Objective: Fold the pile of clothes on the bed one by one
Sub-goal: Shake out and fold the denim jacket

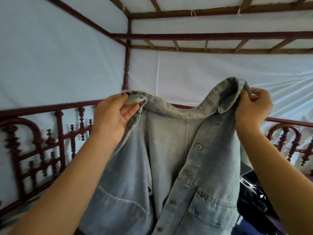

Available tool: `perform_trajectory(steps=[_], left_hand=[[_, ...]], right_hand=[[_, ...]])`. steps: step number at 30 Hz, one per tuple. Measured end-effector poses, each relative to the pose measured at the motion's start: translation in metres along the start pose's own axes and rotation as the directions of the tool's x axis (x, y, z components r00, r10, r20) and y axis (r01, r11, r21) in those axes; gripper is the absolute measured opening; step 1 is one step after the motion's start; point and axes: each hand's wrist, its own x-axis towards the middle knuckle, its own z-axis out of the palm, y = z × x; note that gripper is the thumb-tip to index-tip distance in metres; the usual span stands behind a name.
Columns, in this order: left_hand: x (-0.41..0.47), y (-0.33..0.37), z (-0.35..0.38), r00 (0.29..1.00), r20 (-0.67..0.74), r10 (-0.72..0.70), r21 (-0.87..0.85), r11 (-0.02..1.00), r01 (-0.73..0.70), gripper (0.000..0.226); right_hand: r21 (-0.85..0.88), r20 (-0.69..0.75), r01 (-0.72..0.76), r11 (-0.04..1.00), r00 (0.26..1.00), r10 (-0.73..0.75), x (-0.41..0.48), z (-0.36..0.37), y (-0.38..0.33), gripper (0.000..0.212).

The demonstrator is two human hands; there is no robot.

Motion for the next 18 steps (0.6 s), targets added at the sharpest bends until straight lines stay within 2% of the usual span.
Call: perform_trajectory(steps=[2,4,7,12,18], left_hand=[[-0.007,0.008,0.013,0.989,0.016,0.146,0.016,0.989,-0.147,0.020],[-0.012,0.009,0.018,0.963,-0.031,0.266,0.089,0.961,-0.263,0.017],[-0.018,-0.001,0.006,0.931,-0.121,0.345,0.217,0.924,-0.315,0.015],[-0.029,-0.041,-0.057,0.895,-0.254,0.366,0.419,0.876,-0.239,0.022],[-0.010,-0.072,-0.143,0.884,-0.395,0.249,0.437,0.898,-0.058,0.019]], right_hand=[[0.070,-0.008,0.062,0.996,0.998,-0.061,-0.001,0.004,-0.016,0.007],[0.114,0.015,0.097,0.989,0.995,-0.100,-0.004,0.010,-0.025,0.003],[0.139,0.088,0.070,0.988,0.993,-0.083,-0.016,0.020,-0.016,0.004],[0.064,0.265,-0.002,0.998,0.964,-0.015,-0.056,0.046,0.034,0.008],[-0.158,0.474,-0.017,0.987,0.876,0.091,-0.110,0.103,0.089,0.010]])
